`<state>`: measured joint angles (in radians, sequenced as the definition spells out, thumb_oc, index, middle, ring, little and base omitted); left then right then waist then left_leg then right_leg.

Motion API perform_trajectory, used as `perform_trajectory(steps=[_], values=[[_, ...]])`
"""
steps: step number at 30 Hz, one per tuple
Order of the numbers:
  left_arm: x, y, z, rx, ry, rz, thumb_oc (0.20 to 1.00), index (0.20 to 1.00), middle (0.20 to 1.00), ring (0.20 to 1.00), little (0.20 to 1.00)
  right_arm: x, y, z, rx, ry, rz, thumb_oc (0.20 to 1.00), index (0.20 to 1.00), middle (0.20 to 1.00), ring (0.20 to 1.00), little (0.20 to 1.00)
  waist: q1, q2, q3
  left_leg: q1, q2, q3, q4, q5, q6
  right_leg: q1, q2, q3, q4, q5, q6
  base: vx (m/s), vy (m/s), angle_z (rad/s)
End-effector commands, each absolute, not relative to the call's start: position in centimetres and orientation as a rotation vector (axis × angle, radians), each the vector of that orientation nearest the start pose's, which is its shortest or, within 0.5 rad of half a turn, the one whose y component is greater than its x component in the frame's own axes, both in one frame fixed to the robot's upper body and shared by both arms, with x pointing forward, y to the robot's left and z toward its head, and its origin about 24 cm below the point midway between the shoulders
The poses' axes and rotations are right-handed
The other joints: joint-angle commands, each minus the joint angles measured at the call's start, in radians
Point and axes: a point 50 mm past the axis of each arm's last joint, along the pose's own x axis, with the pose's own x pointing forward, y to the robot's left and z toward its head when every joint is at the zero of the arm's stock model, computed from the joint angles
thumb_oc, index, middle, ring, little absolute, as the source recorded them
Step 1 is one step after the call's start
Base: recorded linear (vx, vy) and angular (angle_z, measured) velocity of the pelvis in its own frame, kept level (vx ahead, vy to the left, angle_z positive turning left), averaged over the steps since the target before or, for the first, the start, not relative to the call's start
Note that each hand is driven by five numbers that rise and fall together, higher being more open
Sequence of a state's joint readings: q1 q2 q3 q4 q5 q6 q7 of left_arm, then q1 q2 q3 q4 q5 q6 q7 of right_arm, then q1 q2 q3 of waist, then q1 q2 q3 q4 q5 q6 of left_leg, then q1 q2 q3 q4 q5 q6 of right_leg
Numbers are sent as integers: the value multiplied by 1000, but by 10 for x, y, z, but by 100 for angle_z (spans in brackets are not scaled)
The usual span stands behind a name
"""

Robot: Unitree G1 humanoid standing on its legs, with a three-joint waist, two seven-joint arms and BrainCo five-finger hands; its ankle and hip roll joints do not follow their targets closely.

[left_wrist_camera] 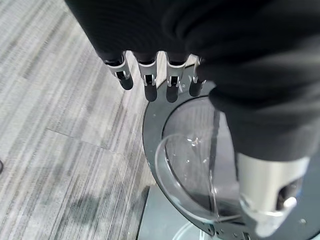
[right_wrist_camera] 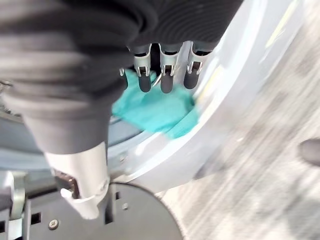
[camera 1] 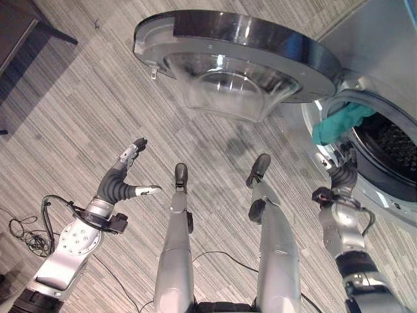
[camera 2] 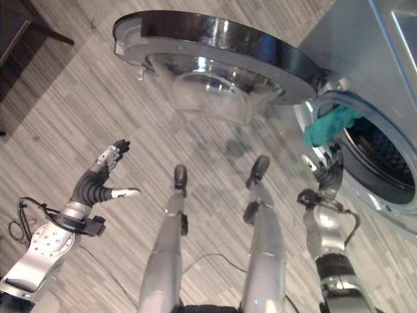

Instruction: Grab the laundry basket,head to the washer,open it,put in the laundry and shut it.

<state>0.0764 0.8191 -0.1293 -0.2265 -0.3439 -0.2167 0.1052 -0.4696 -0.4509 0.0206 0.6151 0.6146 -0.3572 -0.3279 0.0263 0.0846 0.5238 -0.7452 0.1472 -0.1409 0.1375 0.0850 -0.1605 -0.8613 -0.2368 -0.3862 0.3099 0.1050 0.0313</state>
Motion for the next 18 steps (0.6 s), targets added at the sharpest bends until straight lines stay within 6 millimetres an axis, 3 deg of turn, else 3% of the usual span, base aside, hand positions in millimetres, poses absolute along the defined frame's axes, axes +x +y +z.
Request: perform_trajectory(steps=[1, 4, 11, 18], values=[[219, 222, 130, 393, -335, -197, 1000, 1000, 1000, 1000, 1000, 329, -286, 116, 229, -315, -551, 1000, 1000, 1000, 1000, 1000, 41, 31, -4, -99, 47, -11, 24, -46, -8, 37, -23, 46, 86, -246, 94, 8, 4, 9], [221, 219, 131, 389, -346, -197, 1000, 1000, 1000, 1000, 1000, 341, -295, 134, 226, -332, -611, 1000, 1000, 1000, 1000, 1000, 64, 50, -4, -118, 42, -24, 13, -33, -14, 17, -31, 41, 104, -262, 91, 5, -22, 10], [223, 217, 134, 392, -361, -200, 1000, 1000, 1000, 1000, 1000, 348, -315, 160, 273, -379, -696, 1000, 1000, 1000, 1000, 1000, 83, 58, -4, -134, 36, -40, -4, -21, -21, -2, -34, 31, 118, -275, 87, 2, -12, 11], [226, 221, 134, 391, -365, -159, 1000, 1000, 1000, 1000, 1000, 331, -333, 178, 318, -507, -786, 1000, 1000, 1000, 1000, 1000, 72, 50, -4, -138, 35, -44, -11, -20, -22, -7, -30, 29, 120, -276, 87, 0, 0, 0]])
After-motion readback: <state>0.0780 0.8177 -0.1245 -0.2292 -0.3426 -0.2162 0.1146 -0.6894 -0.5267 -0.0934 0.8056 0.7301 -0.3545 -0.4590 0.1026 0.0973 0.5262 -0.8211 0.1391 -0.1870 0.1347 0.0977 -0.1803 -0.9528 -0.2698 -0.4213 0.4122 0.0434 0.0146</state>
